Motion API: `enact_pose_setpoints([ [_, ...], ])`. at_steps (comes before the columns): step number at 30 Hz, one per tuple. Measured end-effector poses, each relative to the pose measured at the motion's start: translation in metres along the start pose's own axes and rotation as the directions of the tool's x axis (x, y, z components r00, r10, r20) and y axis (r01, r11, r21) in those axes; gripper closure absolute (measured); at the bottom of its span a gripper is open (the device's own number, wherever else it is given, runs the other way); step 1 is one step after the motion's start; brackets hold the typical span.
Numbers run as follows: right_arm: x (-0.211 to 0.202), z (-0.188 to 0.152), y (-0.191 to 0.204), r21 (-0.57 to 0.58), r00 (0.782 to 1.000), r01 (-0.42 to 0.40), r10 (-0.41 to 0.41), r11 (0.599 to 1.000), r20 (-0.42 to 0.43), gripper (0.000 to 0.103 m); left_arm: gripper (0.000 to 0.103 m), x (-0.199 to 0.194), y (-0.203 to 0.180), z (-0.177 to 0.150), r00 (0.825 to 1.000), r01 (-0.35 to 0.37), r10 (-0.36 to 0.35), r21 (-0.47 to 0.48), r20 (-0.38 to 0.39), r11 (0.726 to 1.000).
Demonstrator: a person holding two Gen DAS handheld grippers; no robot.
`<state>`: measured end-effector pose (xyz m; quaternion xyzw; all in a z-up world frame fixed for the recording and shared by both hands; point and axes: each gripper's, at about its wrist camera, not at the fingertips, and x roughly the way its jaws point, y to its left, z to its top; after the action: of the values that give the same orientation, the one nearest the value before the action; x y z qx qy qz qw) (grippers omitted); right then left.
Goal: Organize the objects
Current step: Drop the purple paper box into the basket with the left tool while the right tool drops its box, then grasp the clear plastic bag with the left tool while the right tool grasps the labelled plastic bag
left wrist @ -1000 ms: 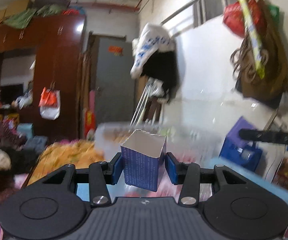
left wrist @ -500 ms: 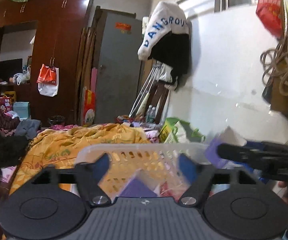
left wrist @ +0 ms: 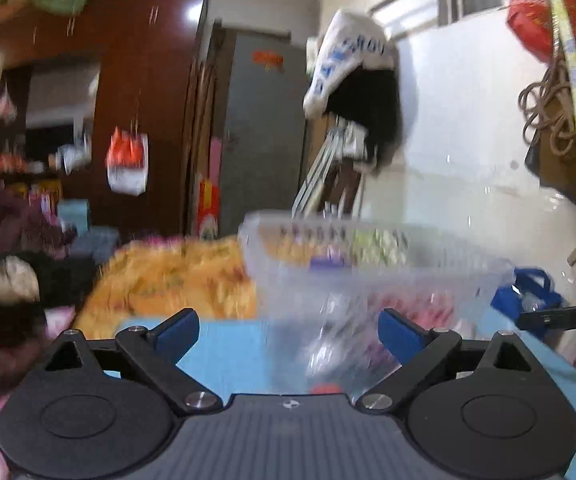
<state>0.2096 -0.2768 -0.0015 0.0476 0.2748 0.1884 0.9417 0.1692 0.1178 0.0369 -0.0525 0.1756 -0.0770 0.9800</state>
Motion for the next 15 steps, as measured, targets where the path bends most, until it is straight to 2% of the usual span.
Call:
enact_pose_setpoints([
  [5, 0.027, -0.004, 0.001, -0.051, 0.996, -0.028, 0.024, 0.998, -0.084, 0.022, 0.005, 0.012, 0.017, -0.01, 0.994, -0.025, 0.024, -0.004, -0.103, 1.0],
  [7, 0.035, -0.008, 0.004, -0.079, 0.994, -0.036, 0.027, 0.996, -0.109, 0.018, 0.005, 0.016, 0.019, -0.013, 0.99, -0.025, 0.027, 0.016, -0.137, 1.0],
  [10, 0.042, -0.012, 0.003, -0.091, 0.992, -0.027, 0.015, 0.995, -0.126, 0.019, 0.005, 0.021, 0.023, -0.019, 0.983, -0.043, 0.048, 0.031, -0.177, 0.999],
  [15, 0.037, -0.019, 0.001, -0.098, 0.994, -0.018, 0.007, 0.995, -0.108, 0.023, 0.006, 0.037, 0.036, -0.025, 0.971, -0.022, 0.024, 0.011, -0.238, 1.0],
])
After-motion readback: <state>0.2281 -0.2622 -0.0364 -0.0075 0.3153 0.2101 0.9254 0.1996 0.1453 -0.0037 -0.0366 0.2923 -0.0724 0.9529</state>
